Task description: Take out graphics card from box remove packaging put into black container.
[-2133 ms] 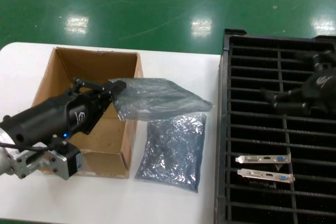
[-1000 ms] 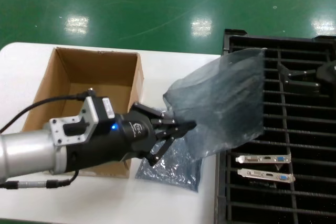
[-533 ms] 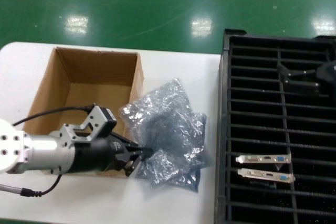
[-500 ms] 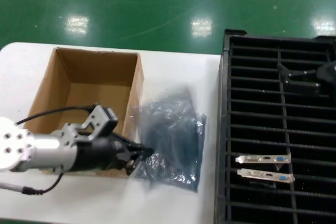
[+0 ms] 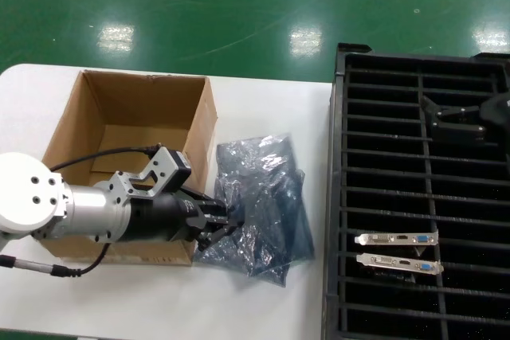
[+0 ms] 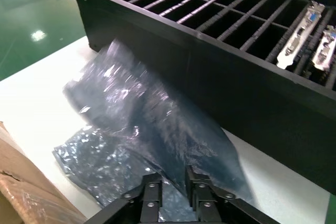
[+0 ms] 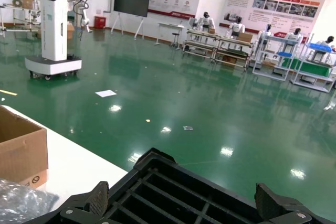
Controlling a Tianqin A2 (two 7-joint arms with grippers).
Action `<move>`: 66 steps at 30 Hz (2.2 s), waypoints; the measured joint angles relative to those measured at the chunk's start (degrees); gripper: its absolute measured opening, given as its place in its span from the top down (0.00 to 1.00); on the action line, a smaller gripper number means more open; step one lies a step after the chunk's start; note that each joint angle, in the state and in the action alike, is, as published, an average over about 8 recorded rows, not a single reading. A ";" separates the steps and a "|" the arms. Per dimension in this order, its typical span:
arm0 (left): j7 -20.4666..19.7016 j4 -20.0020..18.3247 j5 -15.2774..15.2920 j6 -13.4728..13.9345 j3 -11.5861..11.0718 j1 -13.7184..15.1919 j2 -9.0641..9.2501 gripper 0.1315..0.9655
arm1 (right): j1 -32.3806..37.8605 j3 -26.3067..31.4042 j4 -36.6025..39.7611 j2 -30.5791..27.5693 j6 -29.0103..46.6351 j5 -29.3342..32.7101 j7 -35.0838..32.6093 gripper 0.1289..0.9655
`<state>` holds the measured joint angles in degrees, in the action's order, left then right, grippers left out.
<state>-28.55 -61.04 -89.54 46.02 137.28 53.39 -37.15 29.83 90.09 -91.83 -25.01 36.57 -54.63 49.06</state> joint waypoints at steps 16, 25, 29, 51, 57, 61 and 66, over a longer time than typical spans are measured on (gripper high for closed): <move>-1.59 -16.56 0.42 4.28 -13.30 -6.30 -5.60 0.59 | 0.00 0.00 0.00 0.00 0.00 0.00 0.00 0.00; 1.33 -29.87 6.86 -4.74 -24.86 -14.37 -10.94 0.43 | -0.03 0.00 0.00 0.01 -0.04 -0.05 -0.04 0.00; 2.76 -31.91 9.82 -8.41 -28.01 -16.93 -10.94 0.33 | -0.46 0.02 0.00 0.12 -0.57 -0.75 -0.73 0.00; 9.46 -31.38 3.12 -18.17 -32.39 -26.45 -2.69 0.02 | -8.31 0.44 0.04 2.18 -10.17 -13.50 -13.64 0.00; 11.59 -31.29 1.27 -21.24 -33.84 -29.41 -0.19 0.00 | -10.69 0.57 0.05 2.80 -13.08 -17.35 -17.54 0.00; 13.02 -31.24 0.02 -23.32 -34.83 -31.43 1.50 0.00 | -12.30 0.65 0.06 3.22 -15.06 -19.97 -20.19 0.00; 14.76 -31.17 -1.51 -25.87 -36.04 -33.90 3.57 0.00 | -14.26 0.75 0.07 3.74 -17.49 -23.19 -23.45 0.00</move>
<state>-13.79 -92.21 -91.04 20.15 101.24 19.49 -33.57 15.56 90.85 -91.76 -21.27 19.09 -77.83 25.61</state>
